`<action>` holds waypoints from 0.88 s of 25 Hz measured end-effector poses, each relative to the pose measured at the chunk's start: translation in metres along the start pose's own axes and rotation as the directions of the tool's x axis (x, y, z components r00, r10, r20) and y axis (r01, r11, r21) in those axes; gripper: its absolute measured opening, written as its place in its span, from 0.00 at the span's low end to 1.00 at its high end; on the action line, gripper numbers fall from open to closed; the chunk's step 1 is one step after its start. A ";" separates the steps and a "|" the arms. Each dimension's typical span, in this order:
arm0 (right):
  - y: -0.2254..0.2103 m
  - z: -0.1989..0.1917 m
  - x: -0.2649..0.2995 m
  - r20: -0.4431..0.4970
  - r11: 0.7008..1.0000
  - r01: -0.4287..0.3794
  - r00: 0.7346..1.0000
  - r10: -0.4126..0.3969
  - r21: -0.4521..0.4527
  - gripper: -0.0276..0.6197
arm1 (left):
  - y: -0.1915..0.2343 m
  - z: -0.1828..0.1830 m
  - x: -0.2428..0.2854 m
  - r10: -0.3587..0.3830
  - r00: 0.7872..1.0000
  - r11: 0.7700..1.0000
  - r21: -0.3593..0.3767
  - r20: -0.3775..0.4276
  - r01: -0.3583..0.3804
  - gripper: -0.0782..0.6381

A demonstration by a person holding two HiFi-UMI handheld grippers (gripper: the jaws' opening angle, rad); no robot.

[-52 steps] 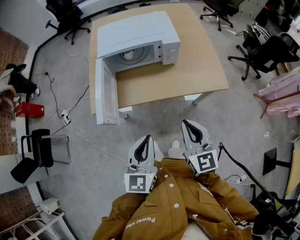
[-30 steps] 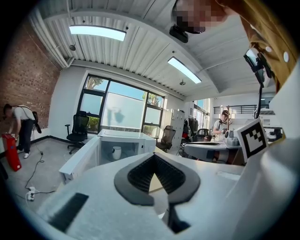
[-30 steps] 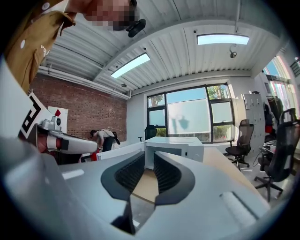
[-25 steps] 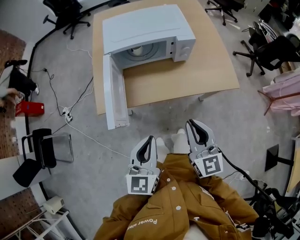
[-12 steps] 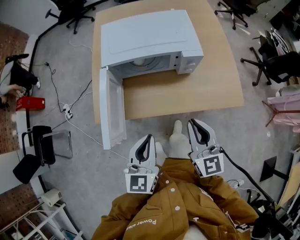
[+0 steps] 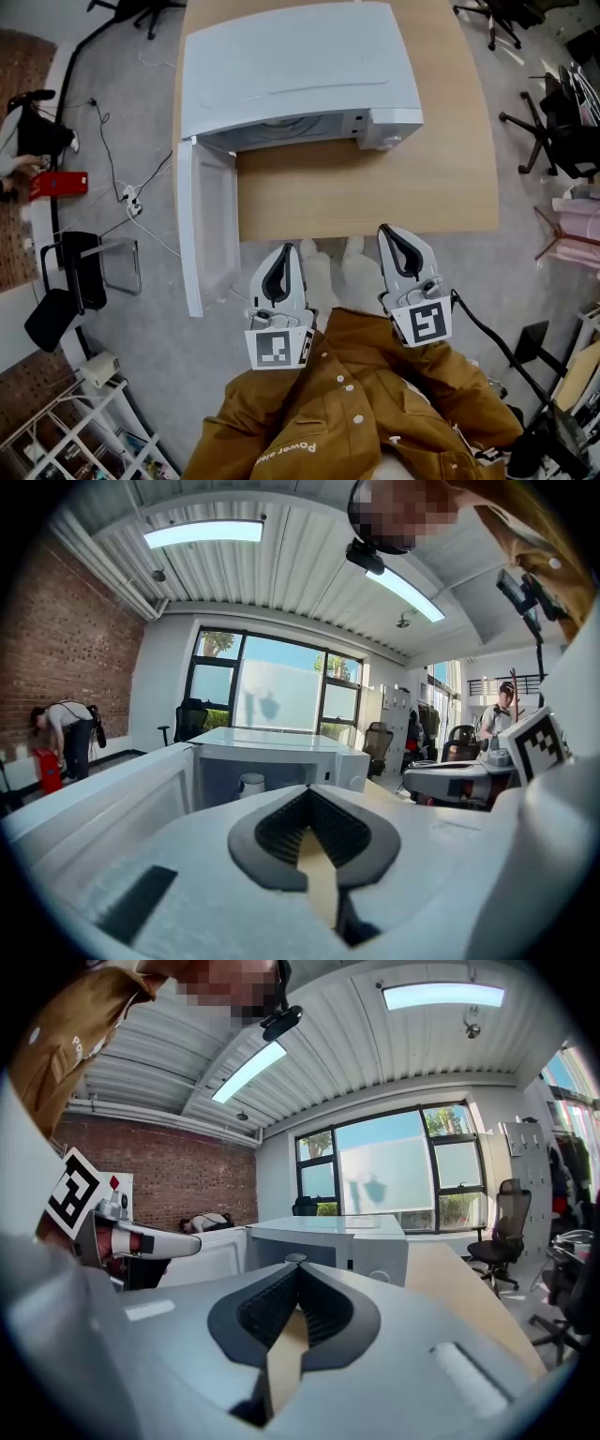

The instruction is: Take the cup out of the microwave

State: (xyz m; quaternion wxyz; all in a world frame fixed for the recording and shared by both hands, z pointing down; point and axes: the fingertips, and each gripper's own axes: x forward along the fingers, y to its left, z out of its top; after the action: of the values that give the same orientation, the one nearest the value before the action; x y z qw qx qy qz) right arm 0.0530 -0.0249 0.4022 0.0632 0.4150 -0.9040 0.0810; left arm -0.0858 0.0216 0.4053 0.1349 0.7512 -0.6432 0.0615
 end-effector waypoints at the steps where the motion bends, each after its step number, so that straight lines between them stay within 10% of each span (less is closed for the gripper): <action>1: -0.003 -0.003 0.005 -0.007 1.000 0.004 1.000 -0.004 0.004 0.05 | 0.004 -0.001 0.007 0.000 1.000 1.000 0.001 -0.004 0.000 0.11; 12: 0.004 -0.006 0.036 -0.043 1.000 0.006 0.999 -0.007 -0.023 0.05 | 0.051 -0.006 0.073 0.000 0.996 0.999 -0.044 0.087 0.003 0.11; 22: 0.016 -0.010 0.056 -0.036 1.000 -0.009 0.999 0.008 -0.001 0.05 | 0.118 -0.057 0.185 0.083 0.997 0.997 -0.003 0.011 -0.083 0.62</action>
State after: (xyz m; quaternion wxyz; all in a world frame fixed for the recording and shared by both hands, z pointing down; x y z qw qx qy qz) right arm 0.0050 -0.0547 0.4207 0.0793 0.4096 -0.9045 0.0882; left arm -0.1668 -0.1538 0.5231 0.1296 0.7241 -0.6745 0.0624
